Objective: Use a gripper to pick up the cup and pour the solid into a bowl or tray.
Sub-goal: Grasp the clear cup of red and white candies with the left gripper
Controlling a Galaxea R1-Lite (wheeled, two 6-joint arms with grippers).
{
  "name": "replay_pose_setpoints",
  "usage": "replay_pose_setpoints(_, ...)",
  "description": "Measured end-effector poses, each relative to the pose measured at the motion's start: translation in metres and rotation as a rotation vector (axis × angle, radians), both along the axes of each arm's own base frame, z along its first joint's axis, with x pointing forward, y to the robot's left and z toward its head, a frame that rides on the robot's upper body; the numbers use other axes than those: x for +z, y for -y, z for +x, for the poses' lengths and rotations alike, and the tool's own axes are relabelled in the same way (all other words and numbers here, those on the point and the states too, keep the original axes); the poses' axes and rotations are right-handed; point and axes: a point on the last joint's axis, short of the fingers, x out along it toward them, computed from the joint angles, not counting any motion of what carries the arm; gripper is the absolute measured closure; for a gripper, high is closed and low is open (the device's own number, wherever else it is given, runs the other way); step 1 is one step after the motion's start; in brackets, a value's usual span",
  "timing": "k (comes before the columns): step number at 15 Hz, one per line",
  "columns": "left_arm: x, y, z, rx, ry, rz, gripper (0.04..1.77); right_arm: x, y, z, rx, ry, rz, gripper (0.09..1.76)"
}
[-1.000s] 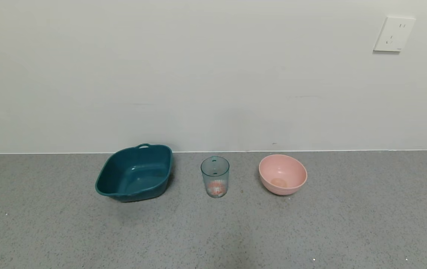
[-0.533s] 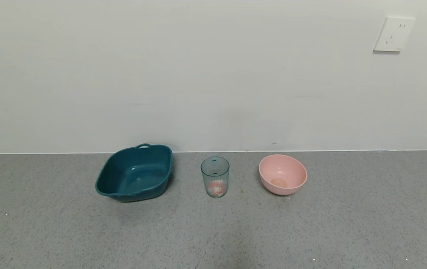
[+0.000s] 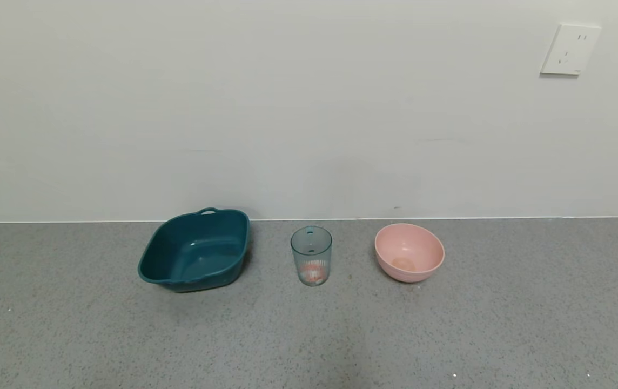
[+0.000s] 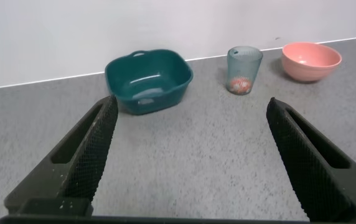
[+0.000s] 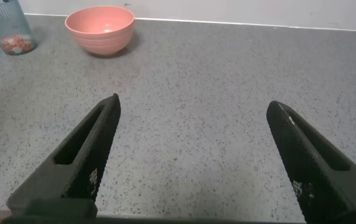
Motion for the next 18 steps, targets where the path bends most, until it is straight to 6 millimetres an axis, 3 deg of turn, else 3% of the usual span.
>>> replay_pose_setpoints(4,0.048,0.002,0.054,-0.066,-0.062,0.012,0.09,0.0,0.0,0.0,0.0,0.0,0.0,0.14)
replay_pose_setpoints(8,0.063,0.023,0.126,-0.206,-0.213,0.044,0.09,0.0,0.0,0.0,0.0,0.0,0.0,0.14)
replay_pose_setpoints(12,0.059,0.076,0.19,-0.214,-0.243,0.101,0.09,0.0,0.0,0.0,0.0,0.0,0.0,0.14)
replay_pose_setpoints(18,0.012,0.144,0.261,-0.259,-0.354,0.161,0.09,0.0,0.0,0.0,-0.001,0.0,0.0,0.14)
